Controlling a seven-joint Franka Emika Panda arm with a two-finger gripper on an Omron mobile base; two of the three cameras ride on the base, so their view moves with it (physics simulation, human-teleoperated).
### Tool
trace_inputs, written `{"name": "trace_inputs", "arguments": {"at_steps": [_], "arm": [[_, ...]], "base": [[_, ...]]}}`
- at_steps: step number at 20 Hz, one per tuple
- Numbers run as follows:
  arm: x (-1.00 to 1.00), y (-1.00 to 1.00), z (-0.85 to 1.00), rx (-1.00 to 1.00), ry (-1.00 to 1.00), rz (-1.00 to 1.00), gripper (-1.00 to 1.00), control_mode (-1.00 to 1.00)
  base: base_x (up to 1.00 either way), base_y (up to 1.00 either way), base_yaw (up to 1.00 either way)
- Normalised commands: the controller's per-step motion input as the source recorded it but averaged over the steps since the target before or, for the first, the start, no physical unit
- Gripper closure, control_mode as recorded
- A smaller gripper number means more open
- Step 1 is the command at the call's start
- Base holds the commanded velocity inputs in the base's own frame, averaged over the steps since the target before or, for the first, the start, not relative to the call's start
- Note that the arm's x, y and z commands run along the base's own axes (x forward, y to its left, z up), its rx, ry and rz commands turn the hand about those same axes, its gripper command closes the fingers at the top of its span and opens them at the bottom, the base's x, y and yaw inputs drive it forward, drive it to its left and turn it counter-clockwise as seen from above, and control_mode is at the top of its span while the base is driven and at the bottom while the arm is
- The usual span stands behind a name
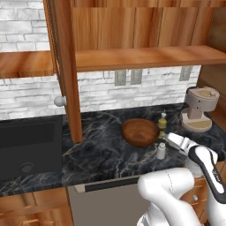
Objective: Retrieve the bottle and the shaker from the cabinet and place them next to the mixing bowl on the counter. Then add garlic from the fridge to the mixing bowl.
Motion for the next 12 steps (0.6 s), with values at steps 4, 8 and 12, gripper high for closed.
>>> {"name": "trace_inputs", "arguments": {"at_steps": [4,8,12], "arm": [[-0.73,-0.06,-0.03,-0.47,-0.83,0.00,-1.00,-1.00],[-0.99,-0.14,0.00,-0.61,-0.98,0.00,-1.00,-1.00],[-1.00,-0.03,0.04,-0.58,-0.99,0.00,-1.00,-1.00]], "base": [[0.00,0.00,0.00],[0.00,0.00,0.00],[0.00,0.00,0.00]]}}
